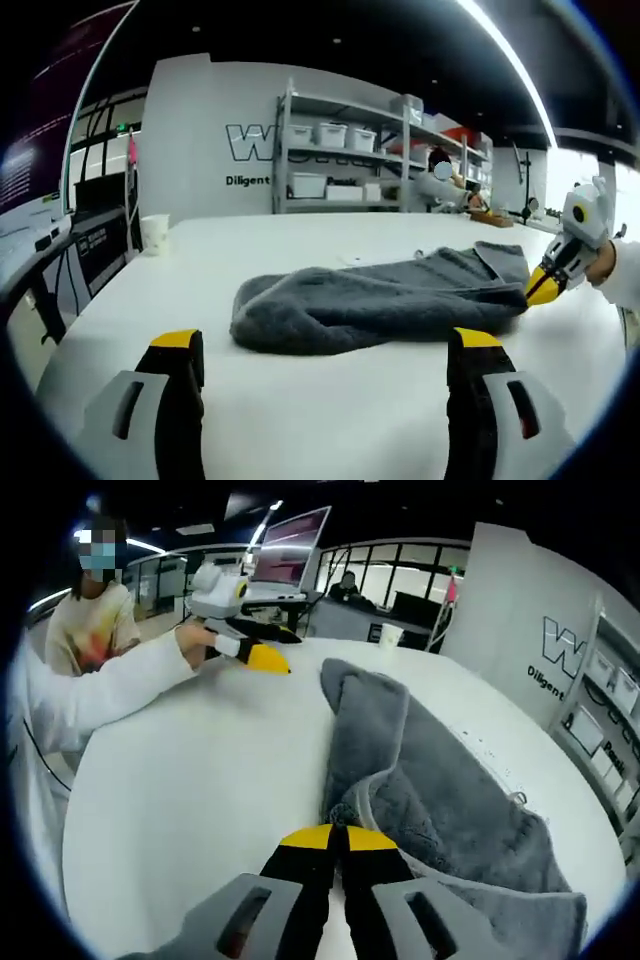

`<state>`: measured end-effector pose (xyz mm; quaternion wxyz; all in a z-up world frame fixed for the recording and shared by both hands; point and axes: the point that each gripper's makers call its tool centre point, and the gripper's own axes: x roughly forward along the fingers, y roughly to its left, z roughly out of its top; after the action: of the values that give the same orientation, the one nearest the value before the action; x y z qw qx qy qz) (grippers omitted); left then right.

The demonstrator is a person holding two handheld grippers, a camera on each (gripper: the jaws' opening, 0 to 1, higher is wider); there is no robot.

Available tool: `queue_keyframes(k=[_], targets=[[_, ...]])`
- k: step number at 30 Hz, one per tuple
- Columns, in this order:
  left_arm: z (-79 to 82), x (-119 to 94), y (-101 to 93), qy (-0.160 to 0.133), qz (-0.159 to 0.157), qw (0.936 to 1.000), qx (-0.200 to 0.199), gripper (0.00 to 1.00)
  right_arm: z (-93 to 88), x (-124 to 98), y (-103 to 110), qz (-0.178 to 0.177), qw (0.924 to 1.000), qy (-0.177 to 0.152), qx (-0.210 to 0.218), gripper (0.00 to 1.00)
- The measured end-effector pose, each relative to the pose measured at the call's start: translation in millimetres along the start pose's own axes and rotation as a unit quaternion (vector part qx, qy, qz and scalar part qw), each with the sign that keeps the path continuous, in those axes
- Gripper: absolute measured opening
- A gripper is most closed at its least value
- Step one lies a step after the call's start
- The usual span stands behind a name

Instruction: Open the folded towel by lifting each exposed corner and separating the folded layers until the towel lies flat within the target outline without major curled edges

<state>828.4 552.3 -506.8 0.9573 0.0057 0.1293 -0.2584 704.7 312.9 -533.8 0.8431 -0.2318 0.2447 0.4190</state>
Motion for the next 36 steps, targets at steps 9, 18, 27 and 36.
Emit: queue_keyframes(k=[9,18,27,36], targets=[[-1.8,-2,0.6,0.002,0.004,1.0000,-0.002,1.00,-14.8,-3,37,0.020,0.9995,0.014,-0.018,0.00],[-3.4,-1,0.8,0.006,0.004,1.0000,0.000,1.00,-24.0,0,43,0.022,0.9988,0.029,-0.032,0.00],[-4.1,-1,2.0,0.007,0.003,1.0000,-0.003,1.00,-26.9,1,43,0.023,0.9981,0.036,-0.043,0.00],[-13.4,-11,-29.3,0.008,0.002,1.0000,-0.004,1.00,-21.7,-15,46,0.038,0.9992,0.010,-0.008,0.13]])
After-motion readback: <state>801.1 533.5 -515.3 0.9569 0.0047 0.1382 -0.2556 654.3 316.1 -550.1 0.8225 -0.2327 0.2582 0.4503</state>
